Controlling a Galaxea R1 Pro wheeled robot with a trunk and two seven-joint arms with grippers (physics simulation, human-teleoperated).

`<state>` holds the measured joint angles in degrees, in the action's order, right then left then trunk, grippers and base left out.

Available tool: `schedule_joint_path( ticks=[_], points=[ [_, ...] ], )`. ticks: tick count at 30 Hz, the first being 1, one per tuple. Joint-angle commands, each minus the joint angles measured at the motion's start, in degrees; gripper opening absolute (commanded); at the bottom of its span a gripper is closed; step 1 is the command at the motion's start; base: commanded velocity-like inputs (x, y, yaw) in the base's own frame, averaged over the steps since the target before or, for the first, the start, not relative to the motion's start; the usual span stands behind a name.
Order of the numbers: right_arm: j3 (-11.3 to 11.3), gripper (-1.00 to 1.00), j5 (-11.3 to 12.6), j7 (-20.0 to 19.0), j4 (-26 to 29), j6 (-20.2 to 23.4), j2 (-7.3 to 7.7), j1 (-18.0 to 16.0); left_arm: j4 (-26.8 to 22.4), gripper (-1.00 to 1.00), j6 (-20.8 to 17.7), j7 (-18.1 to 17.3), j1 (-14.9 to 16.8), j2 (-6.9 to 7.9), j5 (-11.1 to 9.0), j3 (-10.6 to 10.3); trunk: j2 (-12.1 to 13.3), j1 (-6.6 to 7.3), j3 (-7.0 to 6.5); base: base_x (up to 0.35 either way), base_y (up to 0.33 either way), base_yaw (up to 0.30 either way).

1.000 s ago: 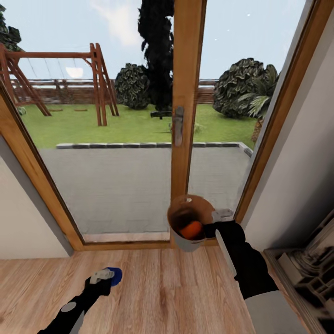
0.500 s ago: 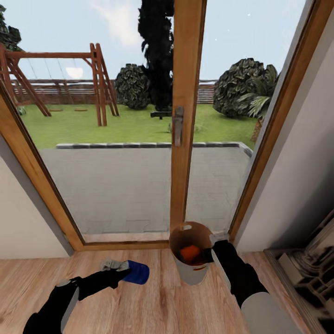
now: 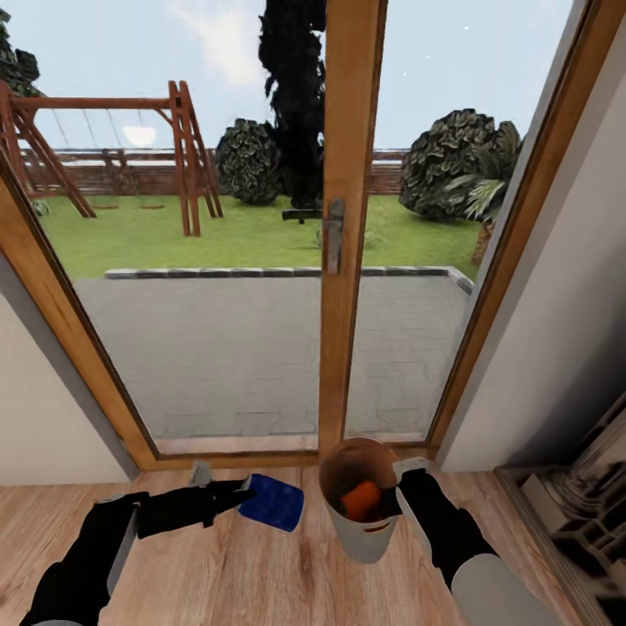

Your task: Put the three can of soda from the living room inside the tash can in the kitchen.

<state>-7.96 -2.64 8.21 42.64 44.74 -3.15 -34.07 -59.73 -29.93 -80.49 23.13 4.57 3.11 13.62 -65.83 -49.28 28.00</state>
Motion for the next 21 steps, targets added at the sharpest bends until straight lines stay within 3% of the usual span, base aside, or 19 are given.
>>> schedule_joint_path(
  ticks=[1,6,15,18,21],
  points=[
    [0.0,-1.0,0.3,-0.1,0.0,-0.1,-0.01,0.0,-1.2,-1.0,-1.2,-0.8,0.0,0.0,0.1,0.0,0.0,0.0,0.0,0.0,0.0,0.0],
    [0.0,-1.0,0.3,-0.1,-1.0,-0.1,-0.01,0.0,-4.4,-1.0,-3.4,-3.2,0.0,-0.02,0.0,0.0,0.0,0.0,0.0,0.0,0.0,0.0],
    [0.0,-1.0,0.3,-0.1,-2.5,-0.2,-0.01,0.0,-7.5,-1.0,-4.0,-5.4,0.0,-0.08,-0.5,0.0,0.0,0.0,0.0,0.0,0.0,0.0],
    [0.0,-1.0,0.3,-0.1,-2.6,-0.2,-0.01,0.0,-9.7,-1.0,-8.2,-6.3,0.0,-0.08,-5.3,-0.1,0.0,0.0,0.0,0.0,0.0,0.0],
    [0.0,-1.0,0.3,-0.1,-2.6,-0.2,-0.01,0.0,-11.4,-1.0,-11.6,-6.5,0.0,-0.09,-7.0,-0.2,0.0,0.0,0.0,0.0,0.0,0.0]
  ],
)
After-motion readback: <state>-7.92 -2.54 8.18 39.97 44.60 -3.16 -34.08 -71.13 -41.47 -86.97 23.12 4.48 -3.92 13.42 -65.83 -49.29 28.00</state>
